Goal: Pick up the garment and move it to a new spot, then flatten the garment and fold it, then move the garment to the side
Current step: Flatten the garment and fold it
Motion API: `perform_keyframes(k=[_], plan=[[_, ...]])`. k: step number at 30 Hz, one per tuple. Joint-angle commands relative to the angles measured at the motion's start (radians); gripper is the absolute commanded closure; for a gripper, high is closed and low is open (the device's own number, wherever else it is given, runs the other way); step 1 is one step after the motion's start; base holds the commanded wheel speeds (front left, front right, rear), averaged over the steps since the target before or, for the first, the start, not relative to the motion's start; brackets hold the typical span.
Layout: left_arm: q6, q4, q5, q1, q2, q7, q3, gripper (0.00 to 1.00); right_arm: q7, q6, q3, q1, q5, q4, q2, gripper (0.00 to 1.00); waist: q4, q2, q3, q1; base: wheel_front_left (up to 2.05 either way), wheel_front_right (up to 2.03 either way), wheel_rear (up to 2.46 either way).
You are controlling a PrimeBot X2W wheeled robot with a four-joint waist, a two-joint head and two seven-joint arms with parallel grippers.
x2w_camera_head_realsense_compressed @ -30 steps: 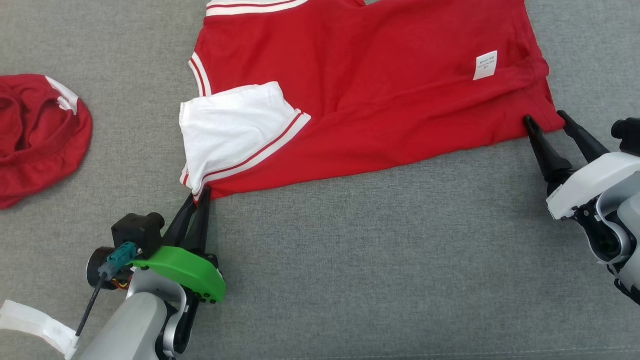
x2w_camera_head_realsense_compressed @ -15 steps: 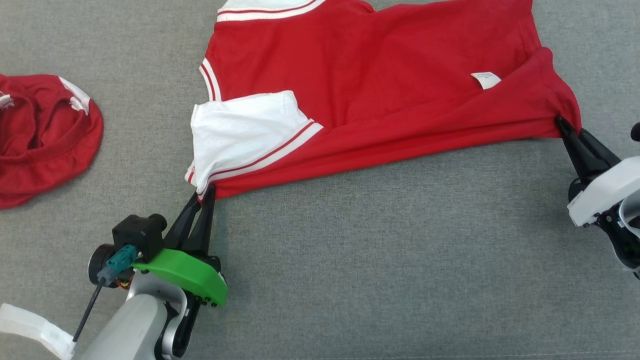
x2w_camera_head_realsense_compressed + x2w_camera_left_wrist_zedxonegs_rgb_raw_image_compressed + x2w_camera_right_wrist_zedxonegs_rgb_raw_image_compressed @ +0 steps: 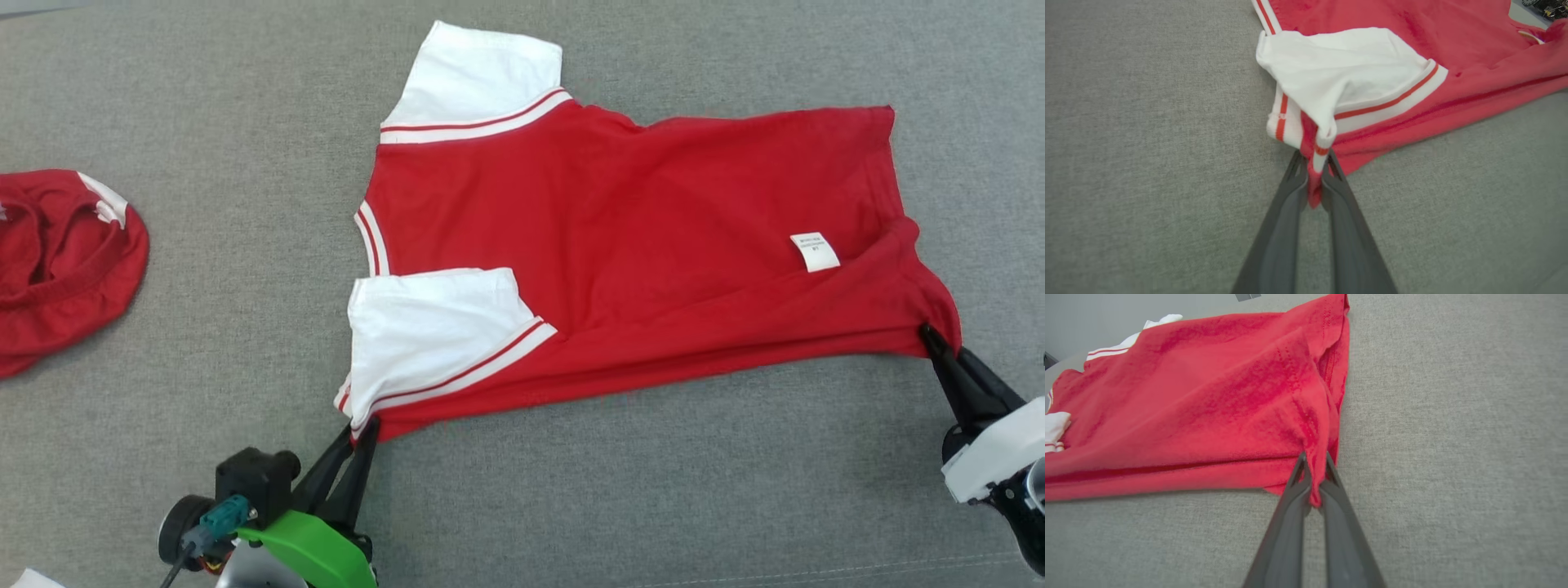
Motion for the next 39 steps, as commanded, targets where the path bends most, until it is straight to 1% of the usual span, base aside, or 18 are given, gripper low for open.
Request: perform_keyframes(k=[1,4,9,12,15,16,17,18,19,22,25,28,31,33,35,37,39], plan=[[0.009,-0.017,0.0,0.026,0.015,0.009,-0.005,1.0,-0.003,-0.002,-0.019,0.038,-0.013,-0.009,0.006,1.0,-0.009,0.0,-0.015,0.0,0.0,0.0,0.0],[0.019,-0.056,0.007,0.064,0.025,0.032,-0.028,1.0,-0.003,-0.002,-0.058,0.101,-0.032,-0.033,0.013,1.0,-0.009,0.0,-0.032,0.0,0.0,0.0,0.0],[0.067,-0.141,0.024,0.115,0.06,0.076,-0.042,1.0,-0.003,-0.002,-0.12,0.196,-0.07,-0.076,0.012,1.0,-0.013,0.0,-0.054,0.0,0.0,0.0,0.0],[0.089,-0.178,0.019,0.138,0.076,0.099,-0.043,1.0,-0.003,-0.002,-0.132,0.23,-0.088,-0.078,0.007,1.0,-0.014,0.0,-0.064,0.0,0.0,0.0,0.0],[0.092,-0.185,0.014,0.139,0.076,0.115,-0.049,1.0,-0.003,-0.002,-0.127,0.236,-0.094,-0.067,0.007,1.0,-0.014,0.0,-0.071,0.0,0.0,0.0,0.0],[0.089,-0.18,0.01,0.136,0.073,0.122,-0.055,0.69,-0.003,-0.002,-0.124,0.237,-0.093,-0.059,0.008,0.69,-0.013,0.0,-0.074,0.0,0.0,0.0,0.0],[0.085,-0.176,0.005,0.133,0.068,0.129,-0.058,0.44,-0.003,-0.002,-0.121,0.237,-0.093,-0.053,0.007,0.38,-0.012,0.0,-0.076,0.0,0.0,0.0,0.0],[0.08,-0.168,0.006,0.129,0.066,0.139,-0.065,0.03,-0.003,-0.002,-0.119,0.236,-0.097,-0.047,0.005,0.03,-0.011,0.0,-0.077,0.0,0.0,0.0,0.0],[0.081,-0.162,0.007,0.121,0.063,0.145,-0.067,0.0,-0.003,-0.002,-0.118,0.234,-0.097,-0.043,0.004,0.0,-0.01,0.0,-0.079,0.0,0.0,0.0,0.0],[0.089,-0.16,-0.001,0.109,0.051,0.143,-0.065,0.0,-0.003,-0.002,-0.144,0.223,-0.105,-0.051,0.002,0.0,-0.012,0.0,-0.082,0.0,0.0,0.0,0.0],[0.093,-0.179,0.0,0.103,0.058,0.133,-0.053,0.0,-0.003,-0.002,-0.174,0.213,-0.139,-0.074,-0.002,0.0,-0.017,0.0,-0.084,0.0,0.0,0.0,0.0],[0.104,-0.21,0.004,0.079,0.07,0.109,-0.017,0.0,-0.003,-0.002,-0.21,0.186,-0.182,-0.113,0.019,0.0,-0.023,0.0,-0.084,0.0,0.0,0.0,0.0],[0.109,-0.235,0.011,0.031,0.085,0.102,0.02,0.0,-0.003,-0.002,-0.226,0.151,-0.224,-0.148,0.056,0.0,-0.029,0.0,-0.082,0.0,0.0,0.0,0.0],[0.099,-0.249,0.016,-0.024,0.094,0.112,0.042,0.0,-0.003,-0.002,-0.224,0.116,-0.249,-0.165,0.085,0.0,-0.033,0.0,-0.073,0.0,0.0,0.0,0.0],[0.079,-0.253,0.019,-0.095,0.105,0.134,0.056,0.0,-0.003,-0.002,-0.219,0.083,-0.276,-0.172,0.113,0.0,-0.035,0.0,-0.058,0.0,0.0,0.0,0.0],[0.052,-0.243,0.023,-0.179,0.12,0.169,0.066,0.0,-0.003,-0.002,-0.208,0.051,-0.294,-0.177,0.14,0.0,-0.037,0.0,-0.036,0.0,0.0,0.0,0.0],[0.022,-0.224,0.003,-0.272,0.117,0.211,0.076,0.0,-0.003,-0.002,-0.195,0.02,-0.307,-0.179,0.156,0.0,-0.04,0.0,-0.006,0.0,0.0,0.0,0.0]])
